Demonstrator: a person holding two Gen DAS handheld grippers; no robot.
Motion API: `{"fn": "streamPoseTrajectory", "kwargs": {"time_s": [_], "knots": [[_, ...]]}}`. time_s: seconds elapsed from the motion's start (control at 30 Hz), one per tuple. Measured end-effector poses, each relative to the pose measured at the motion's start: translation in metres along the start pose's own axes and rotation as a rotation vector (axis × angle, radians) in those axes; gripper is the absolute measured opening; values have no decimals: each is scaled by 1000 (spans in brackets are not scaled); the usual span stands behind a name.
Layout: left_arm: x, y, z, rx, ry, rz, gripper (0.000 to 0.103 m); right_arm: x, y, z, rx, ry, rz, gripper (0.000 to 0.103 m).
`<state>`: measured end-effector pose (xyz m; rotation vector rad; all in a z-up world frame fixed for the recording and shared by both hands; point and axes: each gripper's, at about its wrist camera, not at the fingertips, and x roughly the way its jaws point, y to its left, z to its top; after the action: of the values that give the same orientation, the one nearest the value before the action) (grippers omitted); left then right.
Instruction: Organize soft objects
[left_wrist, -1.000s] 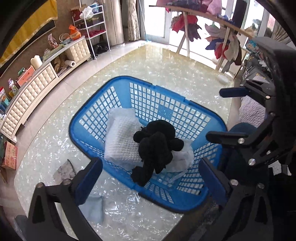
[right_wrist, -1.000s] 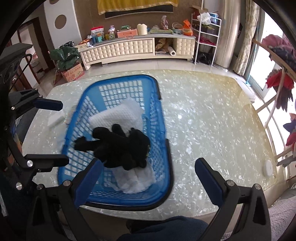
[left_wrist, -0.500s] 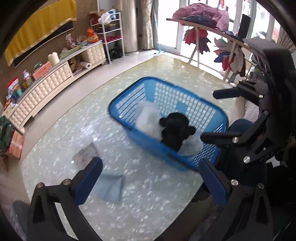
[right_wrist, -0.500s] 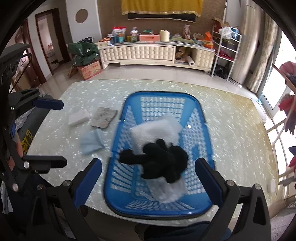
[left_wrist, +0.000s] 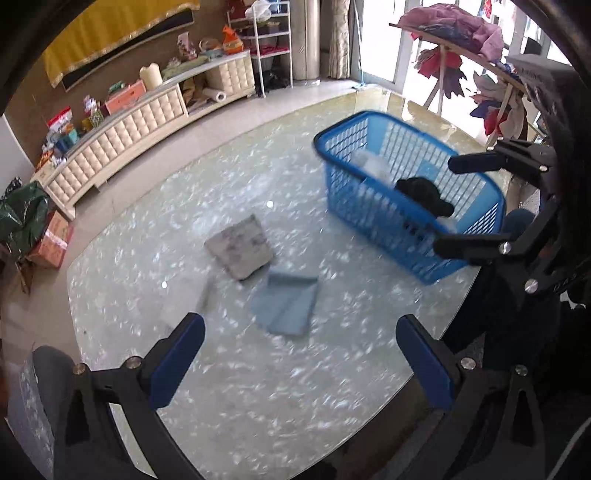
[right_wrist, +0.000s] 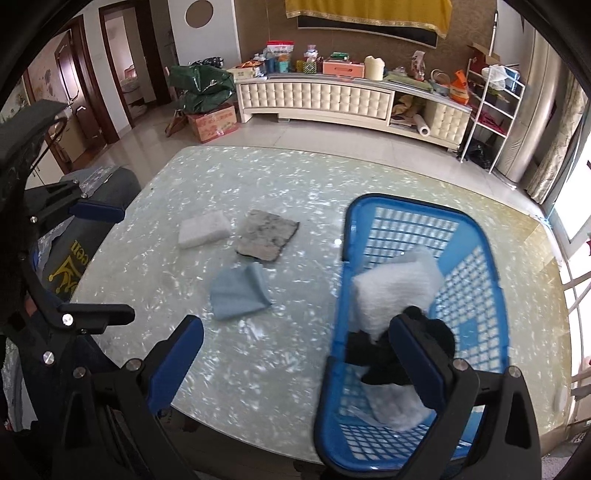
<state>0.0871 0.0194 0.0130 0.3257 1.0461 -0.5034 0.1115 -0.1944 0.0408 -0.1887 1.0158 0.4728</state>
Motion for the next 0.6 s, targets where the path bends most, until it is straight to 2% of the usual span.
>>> {"fn": "streamPoseTrajectory", "kwargs": {"time_s": [0.1, 0.23, 0.6], "knots": [[7, 19, -9, -9, 19, 28, 103, 8, 8, 2, -7, 14, 11, 101], [15, 48, -17, -62, 34, -13, 103, 27, 24, 11, -40, 38, 32, 101], [43, 111, -25, -94, 77, -3, 103, 83, 49, 22, -46, 121, 53, 101]]}}
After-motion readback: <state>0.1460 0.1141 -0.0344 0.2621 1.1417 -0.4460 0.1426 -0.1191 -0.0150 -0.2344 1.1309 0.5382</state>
